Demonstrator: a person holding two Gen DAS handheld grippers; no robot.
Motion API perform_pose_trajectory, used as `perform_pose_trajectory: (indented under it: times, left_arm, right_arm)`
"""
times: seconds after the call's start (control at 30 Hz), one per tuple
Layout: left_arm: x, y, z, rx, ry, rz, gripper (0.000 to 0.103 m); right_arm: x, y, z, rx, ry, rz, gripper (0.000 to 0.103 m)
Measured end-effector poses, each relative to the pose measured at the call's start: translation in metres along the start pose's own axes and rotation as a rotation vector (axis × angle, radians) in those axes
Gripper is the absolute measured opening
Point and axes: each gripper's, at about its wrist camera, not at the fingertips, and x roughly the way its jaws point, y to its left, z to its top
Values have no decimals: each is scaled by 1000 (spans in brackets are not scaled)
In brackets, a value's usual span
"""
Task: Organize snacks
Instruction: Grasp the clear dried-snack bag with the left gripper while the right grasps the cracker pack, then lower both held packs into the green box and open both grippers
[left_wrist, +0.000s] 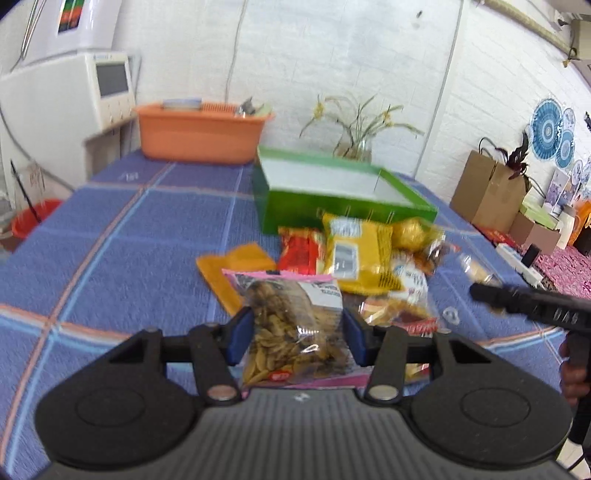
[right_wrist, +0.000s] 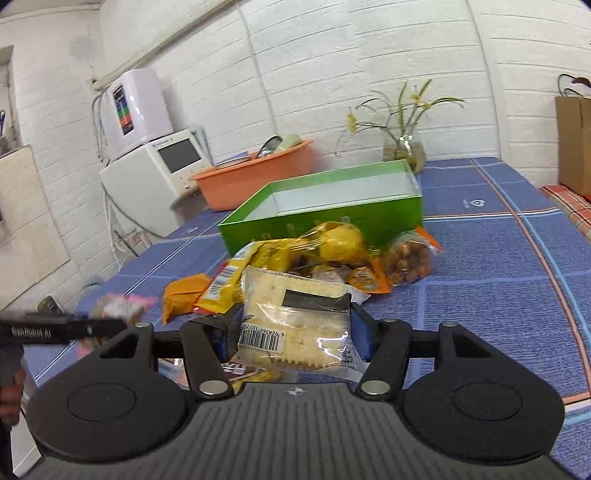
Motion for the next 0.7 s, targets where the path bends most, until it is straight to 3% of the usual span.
perform_pose_trajectory:
  times: [0.13,0.27,0.4,0.53,0.6,0.7]
  left_arm:
    - [-2,-10,31,50,-81,7,51]
    - [4,-20,71,77,-171,0,51]
    - [19,-34,114,108,-250,13,51]
    - [53,-47,151,123,-314,20,51]
    - [78,-50,165,96,-298,16,51]
    - [120,-52,169,92,-257,-18,51]
  right_arm:
    - [11,16,13,-18,7,31,98]
    - [6,23,57,-92,-119,39,98]
    - [5,18,110,-170,-267,-53,98]
    - [32,0,145,-206,-363,-129,98]
    - [56,-11,151,-192,-360,-150,98]
    - [98,-29,149,-134,-260,-125,98]
